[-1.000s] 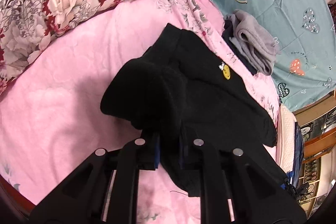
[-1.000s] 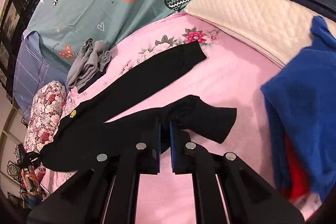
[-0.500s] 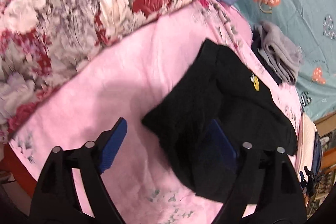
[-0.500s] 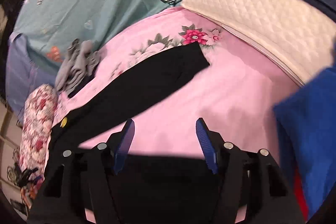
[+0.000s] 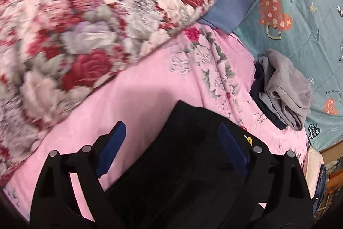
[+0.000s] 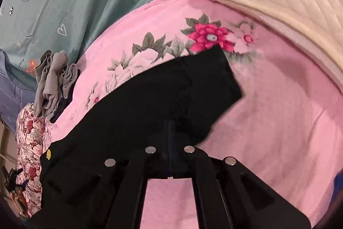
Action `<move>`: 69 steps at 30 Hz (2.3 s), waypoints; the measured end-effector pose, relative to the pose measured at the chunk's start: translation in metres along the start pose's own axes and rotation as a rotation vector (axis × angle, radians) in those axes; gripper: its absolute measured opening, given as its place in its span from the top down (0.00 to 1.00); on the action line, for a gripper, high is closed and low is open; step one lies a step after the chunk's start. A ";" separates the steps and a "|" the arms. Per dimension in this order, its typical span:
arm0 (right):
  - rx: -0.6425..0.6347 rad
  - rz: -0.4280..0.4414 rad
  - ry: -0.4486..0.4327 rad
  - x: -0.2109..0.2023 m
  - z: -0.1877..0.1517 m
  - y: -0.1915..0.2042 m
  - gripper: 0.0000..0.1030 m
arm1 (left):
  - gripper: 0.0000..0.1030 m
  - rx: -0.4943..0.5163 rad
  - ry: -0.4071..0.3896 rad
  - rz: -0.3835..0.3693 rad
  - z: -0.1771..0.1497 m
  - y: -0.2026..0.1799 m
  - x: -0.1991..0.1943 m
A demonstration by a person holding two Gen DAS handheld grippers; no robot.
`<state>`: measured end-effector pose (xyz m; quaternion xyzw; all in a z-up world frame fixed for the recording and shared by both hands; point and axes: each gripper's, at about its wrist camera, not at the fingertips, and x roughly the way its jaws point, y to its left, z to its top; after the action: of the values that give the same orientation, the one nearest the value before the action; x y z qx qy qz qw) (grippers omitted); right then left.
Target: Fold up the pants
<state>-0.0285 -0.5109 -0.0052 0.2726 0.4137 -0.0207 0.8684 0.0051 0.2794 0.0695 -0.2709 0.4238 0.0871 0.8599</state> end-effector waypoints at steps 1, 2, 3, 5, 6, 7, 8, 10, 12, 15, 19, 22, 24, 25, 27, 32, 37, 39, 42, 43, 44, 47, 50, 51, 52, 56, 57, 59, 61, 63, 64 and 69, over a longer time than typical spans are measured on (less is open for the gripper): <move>0.011 -0.005 -0.019 -0.004 0.004 -0.004 1.00 | 0.13 0.005 0.010 -0.002 0.001 -0.003 0.008; 0.024 -0.015 -0.031 -0.011 0.006 -0.009 1.00 | 0.12 0.016 0.030 -0.011 0.003 -0.007 0.021; 0.027 -0.060 -0.041 -0.017 0.008 -0.015 1.00 | 0.12 0.031 0.051 -0.018 0.005 -0.012 0.032; -0.003 -0.135 -0.017 -0.022 0.007 -0.021 1.00 | 0.12 0.056 0.103 -0.019 0.004 -0.015 0.058; 0.006 -0.118 -0.003 -0.025 0.003 -0.023 0.99 | 0.12 0.058 0.135 -0.031 0.005 -0.016 0.073; 0.018 -0.093 -0.004 -0.028 0.000 -0.023 0.96 | 0.12 0.047 0.154 -0.048 0.006 -0.014 0.083; 0.033 -0.048 -0.009 -0.033 -0.004 -0.021 0.96 | 0.12 0.037 0.174 -0.068 0.006 -0.012 0.092; 0.030 0.007 -0.014 -0.039 -0.013 -0.009 0.81 | 0.12 0.001 0.232 -0.112 0.008 -0.008 0.112; -0.005 0.048 -0.009 -0.042 -0.021 0.010 0.61 | 0.08 0.003 0.247 -0.152 0.008 -0.007 0.121; -0.079 0.070 0.020 -0.041 -0.031 0.043 0.49 | 0.19 0.073 0.241 -0.203 0.004 -0.020 0.118; -0.132 0.101 0.041 -0.034 -0.035 0.084 0.48 | 0.98 0.207 0.167 -0.163 0.001 -0.054 0.098; -0.165 0.121 0.045 -0.029 -0.035 0.111 0.48 | 0.98 0.130 0.041 -0.163 0.027 -0.058 0.078; -0.182 0.138 0.046 -0.025 -0.035 0.125 0.48 | 0.98 0.029 -0.025 -0.185 0.049 -0.048 0.065; -0.192 0.145 0.045 -0.024 -0.034 0.130 0.48 | 0.98 -0.018 -0.032 -0.206 0.058 -0.040 0.063; -0.225 0.157 0.054 -0.020 -0.035 0.140 0.48 | 0.97 -0.030 -0.029 -0.124 0.060 -0.030 0.070; -0.345 0.123 0.100 0.003 -0.032 0.166 0.47 | 0.94 0.079 0.050 0.072 0.035 -0.013 0.093; -0.586 0.150 0.141 0.045 -0.028 0.232 0.46 | 0.14 0.068 0.031 0.076 0.033 0.002 0.099; -0.697 0.167 0.187 0.072 -0.032 0.267 0.46 | 0.14 0.038 0.044 0.016 0.036 0.002 0.103; -0.891 0.150 0.250 0.114 -0.047 0.313 0.46 | 0.14 0.030 0.080 0.003 0.038 -0.005 0.113; -0.945 0.144 0.264 0.125 -0.051 0.323 0.47 | 0.14 0.041 0.076 0.003 0.038 -0.009 0.115; -0.999 0.144 0.286 0.137 -0.056 0.333 0.47 | 0.14 0.052 0.070 0.002 0.035 -0.012 0.114; -1.106 0.150 0.342 0.168 -0.067 0.353 0.49 | 0.14 0.074 0.048 -0.002 0.032 -0.013 0.100; -1.167 0.140 0.386 0.193 -0.071 0.359 0.56 | 0.14 0.039 0.034 -0.013 0.037 -0.002 0.087; -1.181 0.165 0.395 0.198 -0.072 0.361 0.59 | 0.14 0.025 0.024 -0.023 0.039 0.001 0.082; -1.194 0.185 0.418 0.198 -0.074 0.364 0.70 | 0.14 0.003 0.008 -0.040 0.041 0.005 0.077; -1.292 0.156 0.453 0.195 -0.090 0.376 0.92 | 0.14 -0.018 0.043 -0.079 0.044 -0.001 0.084; -1.318 0.136 0.456 0.193 -0.093 0.380 0.96 | 0.14 -0.001 0.050 -0.075 0.043 -0.007 0.088; -1.327 0.113 0.426 0.187 -0.086 0.386 0.97 | 0.14 0.028 0.061 -0.068 0.039 -0.019 0.096; -1.258 0.109 0.351 0.178 -0.063 0.389 0.97 | 0.14 0.048 0.074 -0.073 0.036 -0.027 0.105; -1.199 0.101 0.318 0.175 -0.047 0.388 0.97 | 0.14 0.038 0.100 -0.081 0.035 -0.029 0.115; -1.217 0.077 0.314 0.178 -0.049 0.387 0.97 | 0.14 0.025 0.111 -0.083 0.035 -0.027 0.119; -1.259 0.032 0.428 0.207 -0.076 0.378 0.91 | 0.10 -0.030 0.148 -0.117 0.033 -0.026 0.140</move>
<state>0.1526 -0.1129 -0.0221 -0.2826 0.5061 0.2925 0.7605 0.1246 0.2642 -0.0126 -0.3139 0.4681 0.0227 0.8258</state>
